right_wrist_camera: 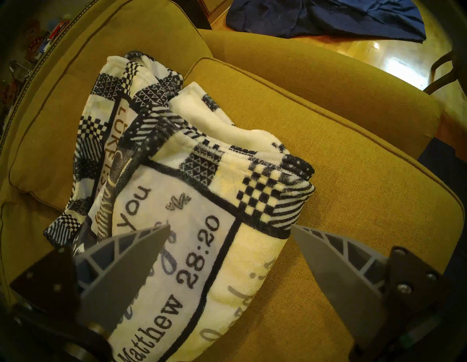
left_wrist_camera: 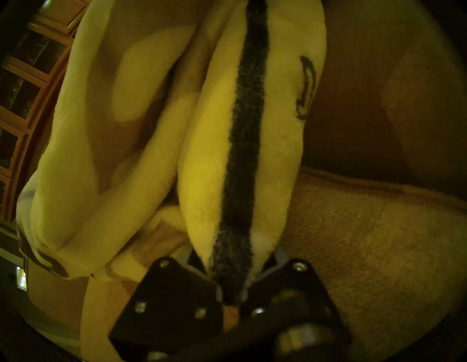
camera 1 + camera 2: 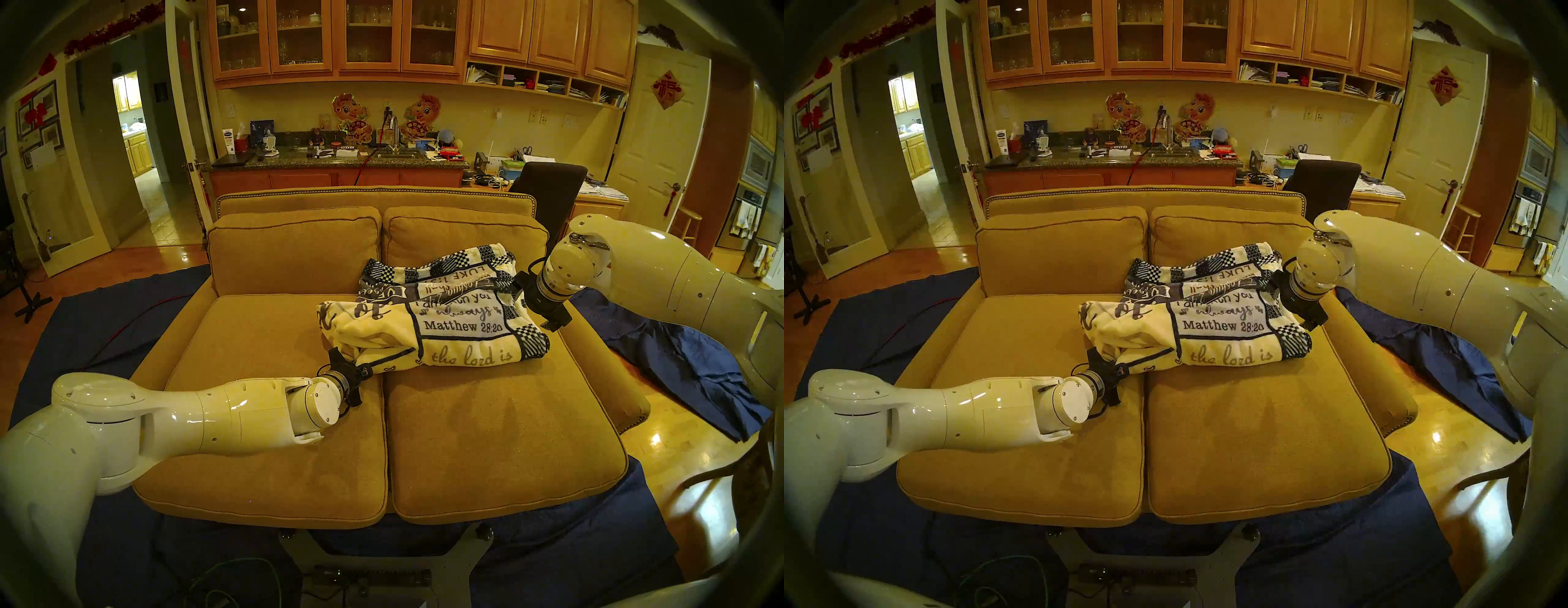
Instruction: Fold the blanket in half twice
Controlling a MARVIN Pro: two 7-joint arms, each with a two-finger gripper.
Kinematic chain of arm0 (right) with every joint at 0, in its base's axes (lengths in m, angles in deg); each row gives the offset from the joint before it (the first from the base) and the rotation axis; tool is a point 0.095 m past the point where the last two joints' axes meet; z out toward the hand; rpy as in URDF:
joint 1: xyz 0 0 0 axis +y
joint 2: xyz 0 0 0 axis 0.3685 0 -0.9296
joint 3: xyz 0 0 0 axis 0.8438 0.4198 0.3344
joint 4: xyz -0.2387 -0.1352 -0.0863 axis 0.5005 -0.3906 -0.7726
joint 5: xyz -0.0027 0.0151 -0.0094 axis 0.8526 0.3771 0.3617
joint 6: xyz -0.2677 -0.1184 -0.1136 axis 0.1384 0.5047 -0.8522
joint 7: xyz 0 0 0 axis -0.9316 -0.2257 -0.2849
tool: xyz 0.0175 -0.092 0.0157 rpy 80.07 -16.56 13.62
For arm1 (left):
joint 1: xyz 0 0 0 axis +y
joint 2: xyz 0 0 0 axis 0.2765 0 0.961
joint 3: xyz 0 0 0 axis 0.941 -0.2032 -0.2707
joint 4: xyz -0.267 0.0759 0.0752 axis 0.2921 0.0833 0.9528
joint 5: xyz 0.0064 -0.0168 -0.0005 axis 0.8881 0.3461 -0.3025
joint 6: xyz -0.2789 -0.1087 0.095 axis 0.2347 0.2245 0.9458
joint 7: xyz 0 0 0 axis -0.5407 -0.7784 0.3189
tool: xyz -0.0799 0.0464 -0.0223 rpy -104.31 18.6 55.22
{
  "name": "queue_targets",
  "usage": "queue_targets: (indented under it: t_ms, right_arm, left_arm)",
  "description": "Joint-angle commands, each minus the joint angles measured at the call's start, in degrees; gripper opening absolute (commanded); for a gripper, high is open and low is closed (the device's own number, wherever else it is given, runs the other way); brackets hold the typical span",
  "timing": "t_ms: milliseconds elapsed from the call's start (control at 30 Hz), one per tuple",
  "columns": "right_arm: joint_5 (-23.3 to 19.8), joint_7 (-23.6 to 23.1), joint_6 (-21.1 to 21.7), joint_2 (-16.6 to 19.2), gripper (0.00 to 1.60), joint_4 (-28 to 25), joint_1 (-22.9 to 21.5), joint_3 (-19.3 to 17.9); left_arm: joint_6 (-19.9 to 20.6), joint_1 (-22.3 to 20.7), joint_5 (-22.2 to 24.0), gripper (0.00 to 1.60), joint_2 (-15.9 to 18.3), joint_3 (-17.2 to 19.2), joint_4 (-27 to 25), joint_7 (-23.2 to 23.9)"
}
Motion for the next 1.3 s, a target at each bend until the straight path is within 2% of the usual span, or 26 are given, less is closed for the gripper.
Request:
queue_targets:
  t_ms: [0,167,400,633,933,1267]
  right_arm:
    - [0.1,0.2,0.1,0.0,1.60,0.1,-0.9,-0.5]
    - [0.1,0.2,0.1,0.0,1.60,0.1,-0.9,-0.5]
    - [0.8,1.2,-0.3,-0.1,1.60,0.3,-0.8,0.2]
    - [0.3,1.9,-1.6,-0.4,1.60,1.9,0.9,1.1]
    - [-2.6,2.4,-3.7,-2.4,1.60,3.2,3.0,0.6]
    - [-1.9,2.7,-6.9,-4.7,1.60,5.0,3.8,1.3]
  left_arm:
    - [4.8,-1.0,-0.9,0.00,4.2,-0.4,-6.3,-3.2]
    - [8.0,-1.5,-1.4,0.00,4.3,-0.9,-7.6,-4.1]
    - [9.3,-1.1,-1.5,0.00,4.6,-1.4,-6.9,-4.6]
    - [9.8,-1.3,-1.7,0.00,4.9,-2.0,-6.8,-4.3]
    - [10.1,-2.0,-2.0,0.00,5.0,-2.4,-6.8,-3.5]
    - [11.1,-2.7,-2.1,0.00,5.2,-2.6,-7.7,-2.9]
